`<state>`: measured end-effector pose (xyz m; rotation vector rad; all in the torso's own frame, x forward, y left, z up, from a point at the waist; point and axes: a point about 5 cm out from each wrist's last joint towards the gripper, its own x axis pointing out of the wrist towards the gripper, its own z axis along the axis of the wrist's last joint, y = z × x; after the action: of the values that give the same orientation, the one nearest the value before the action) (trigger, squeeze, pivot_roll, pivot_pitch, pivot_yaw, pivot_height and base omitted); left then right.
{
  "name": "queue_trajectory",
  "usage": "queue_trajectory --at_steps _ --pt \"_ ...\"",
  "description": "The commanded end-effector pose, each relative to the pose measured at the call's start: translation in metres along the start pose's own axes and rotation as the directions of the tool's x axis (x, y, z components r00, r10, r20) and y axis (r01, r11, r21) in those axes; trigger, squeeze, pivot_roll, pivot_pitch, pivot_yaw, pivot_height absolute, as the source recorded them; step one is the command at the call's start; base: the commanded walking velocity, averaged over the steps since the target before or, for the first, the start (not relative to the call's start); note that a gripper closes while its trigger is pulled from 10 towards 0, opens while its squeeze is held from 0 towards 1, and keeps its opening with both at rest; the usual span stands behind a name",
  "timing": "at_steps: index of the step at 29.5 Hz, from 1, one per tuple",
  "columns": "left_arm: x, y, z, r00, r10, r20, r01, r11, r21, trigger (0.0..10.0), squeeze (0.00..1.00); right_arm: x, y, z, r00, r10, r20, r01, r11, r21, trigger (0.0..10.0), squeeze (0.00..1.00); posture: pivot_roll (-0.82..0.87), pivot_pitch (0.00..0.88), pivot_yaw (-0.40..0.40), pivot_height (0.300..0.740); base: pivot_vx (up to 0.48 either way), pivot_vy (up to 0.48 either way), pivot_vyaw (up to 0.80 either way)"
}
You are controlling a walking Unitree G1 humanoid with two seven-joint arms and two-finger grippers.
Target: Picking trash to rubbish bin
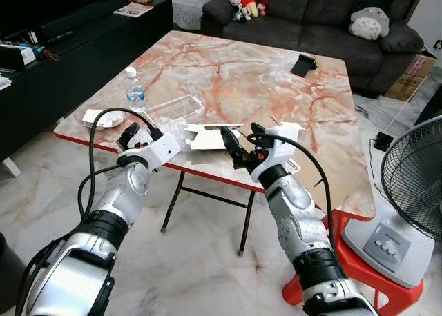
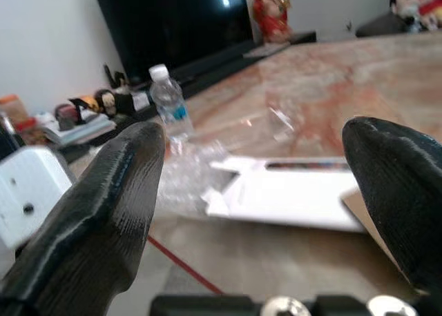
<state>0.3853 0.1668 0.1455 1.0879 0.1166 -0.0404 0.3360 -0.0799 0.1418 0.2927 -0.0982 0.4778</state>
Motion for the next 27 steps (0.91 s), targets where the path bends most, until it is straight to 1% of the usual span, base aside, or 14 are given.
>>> queue_trajectory --at_steps 1,5,10,12,14,15,21,27 --pt "0.002 -0.002 0.006 1.0 -0.01 0.013 0.01 1.0 -0.009 10.0 0.0 0.0 0.0 0.006 1.0 -0.002 0.014 0.002 1.0 -0.006 10.0 0.0 -0.09 0.119 -0.105 0.74 0.0 0.0 0.0" --pt "0.004 -0.002 0.008 1.0 -0.017 0.007 0.017 1.0 -0.017 10.0 0.0 -0.007 0.002 0.004 1.0 -0.011 0.002 0.011 1.0 0.0 10.0 0.0 -0.1 0.146 -0.106 0.74 0.0 0.0 0.0" --pt "0.008 0.0 0.01 1.0 -0.02 -0.004 0.02 1.0 -0.023 10.0 0.0 -0.013 0.002 0.004 1.0 -0.024 -0.009 0.024 1.0 0.005 10.0 0.0 -0.12 0.159 -0.105 0.74 0.0 0.0 0.0" --pt "0.009 0.003 0.011 1.0 -0.003 -0.007 0.003 0.999 -0.039 10.0 0.0 -0.015 0.001 0.004 1.0 -0.029 -0.01 0.029 1.0 0.006 10.0 0.0 -0.12 0.161 -0.106 0.74 0.0 0.0 0.0" --pt "0.01 0.006 0.013 1.0 0.009 -0.004 -0.009 0.999 -0.035 10.0 0.0 -0.016 0.0 0.004 0.999 -0.036 -0.015 0.036 0.999 0.006 10.0 0.0 -0.12 0.161 -0.106 0.74 0.0 0.0 0.0" --pt "0.011 0.007 0.015 1.0 0.011 0.001 -0.011 0.999 -0.046 0.0 0.0 -0.016 -0.001 0.003 0.999 -0.038 -0.017 0.039 0.999 0.006 10.0 0.0 -0.12 0.161 -0.106 0.74 0.0 0.0 0.0" --pt "0.013 0.012 0.019 0.999 0.03 0.012 -0.029 0.998 -0.057 0.0 0.0 -0.017 0.0 0.003 0.999 -0.043 -0.027 0.043 0.999 0.009 10.0 0.0 -0.12 0.153 -0.104 0.74 0.0 0.0 0.0" --pt "0.013 0.009 0.017 1.0 0.022 0.006 -0.022 0.998 -0.065 0.0 0.0 -0.015 0.001 0.003 0.999 -0.039 -0.032 0.04 0.999 0.011 10.0 0.0 -0.12 0.143 -0.105 0.74 0.0 0.0 0.0"
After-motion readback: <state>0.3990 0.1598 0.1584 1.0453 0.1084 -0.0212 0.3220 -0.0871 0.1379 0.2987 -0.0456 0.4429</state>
